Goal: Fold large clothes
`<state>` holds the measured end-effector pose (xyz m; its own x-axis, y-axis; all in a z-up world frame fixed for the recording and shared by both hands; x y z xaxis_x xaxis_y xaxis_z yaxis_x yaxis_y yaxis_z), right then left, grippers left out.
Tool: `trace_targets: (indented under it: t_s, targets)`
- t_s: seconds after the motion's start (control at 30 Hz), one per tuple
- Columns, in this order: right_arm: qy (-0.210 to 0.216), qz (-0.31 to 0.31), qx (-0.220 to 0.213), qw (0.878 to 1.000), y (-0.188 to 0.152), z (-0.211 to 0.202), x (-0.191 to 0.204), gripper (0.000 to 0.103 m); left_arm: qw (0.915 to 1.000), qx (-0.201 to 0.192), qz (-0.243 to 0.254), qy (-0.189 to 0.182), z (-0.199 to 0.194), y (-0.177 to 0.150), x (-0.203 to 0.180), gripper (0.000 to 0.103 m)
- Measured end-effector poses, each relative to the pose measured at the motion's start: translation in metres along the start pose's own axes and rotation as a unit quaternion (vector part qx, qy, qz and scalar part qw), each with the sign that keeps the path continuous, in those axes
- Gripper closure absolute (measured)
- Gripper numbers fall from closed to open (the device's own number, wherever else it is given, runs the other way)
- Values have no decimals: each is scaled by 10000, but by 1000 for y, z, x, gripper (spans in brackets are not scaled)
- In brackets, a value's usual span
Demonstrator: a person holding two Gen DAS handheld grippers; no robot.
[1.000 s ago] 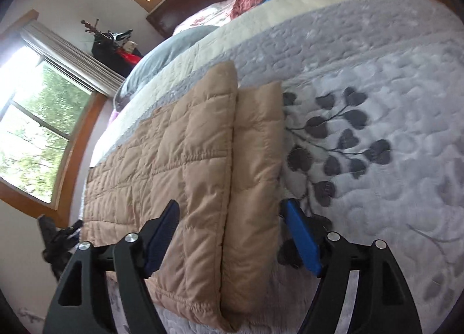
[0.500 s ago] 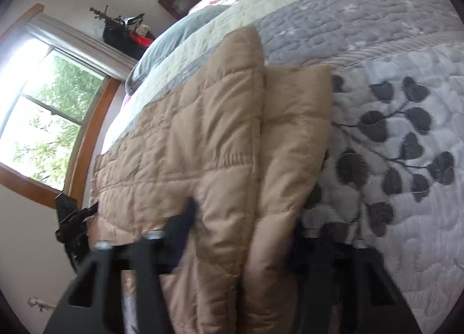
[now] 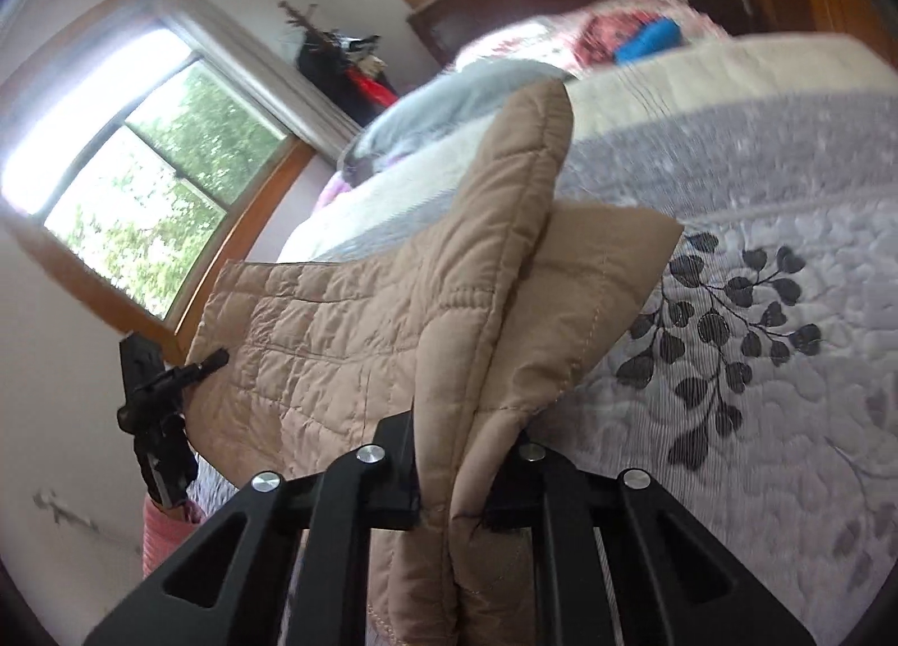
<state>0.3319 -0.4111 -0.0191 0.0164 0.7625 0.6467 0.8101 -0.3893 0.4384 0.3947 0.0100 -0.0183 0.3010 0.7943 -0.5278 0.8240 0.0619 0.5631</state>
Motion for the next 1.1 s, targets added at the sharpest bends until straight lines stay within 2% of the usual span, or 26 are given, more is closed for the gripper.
trace_targets:
  t_s: [0.17,0.3,0.37,0.53,0.6,0.73,0.9,1.0,1.03,1.07,1.1]
  targets:
    - [147,-277,-106,9995,-34,-40,22,89,9994,-242,227,-67,-59,-32,-20,91]
    - [130,-278,71,9995,-74,-49,23,89,9994,-185,291,-71,-86,-68,-15,90]
    - [64,-193,263,9994,-90,-43,15,89,9998,9,190,-62,-83,-86,-5,90]
    - [-345,14,696,9970,-133,-16,-8,88,9971,577,-67,489,-51,-130,38,87]
    - [-348,218,794,9960,-140,-8,-20,86,9959,722,-347,424,-36,-144,63,78]
    - [-64,599,944,9937,-146,12,-49,82,9972,550,-455,243,-26,-158,82,73]
    - [242,874,1017,9907,-148,23,-66,81,9974,505,-324,394,-27,-163,80,72]
    - [72,731,982,9925,-148,17,-60,76,9964,574,-527,341,-30,-161,83,70]
    - [-25,701,962,9929,-149,13,-59,69,9958,586,-613,340,-32,-161,79,69]
    - [-200,624,931,9935,-149,8,-56,64,9948,599,-734,368,-36,-160,80,66]
    - [-436,500,866,9940,-148,1,-52,64,9942,596,-773,462,-42,-160,79,63]
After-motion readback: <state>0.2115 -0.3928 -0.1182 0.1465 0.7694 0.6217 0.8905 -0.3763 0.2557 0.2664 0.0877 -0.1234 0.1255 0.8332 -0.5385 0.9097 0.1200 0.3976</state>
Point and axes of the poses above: each gripper's, at about its wrist camera, not at the fingertips, and z roughly the way its jaws point, x to its left, y to its top, the point moved 3 cm from there along z, roughly the way its jaws point, and after that the axes turned 4 degrees about z, right-handed, at the moved point
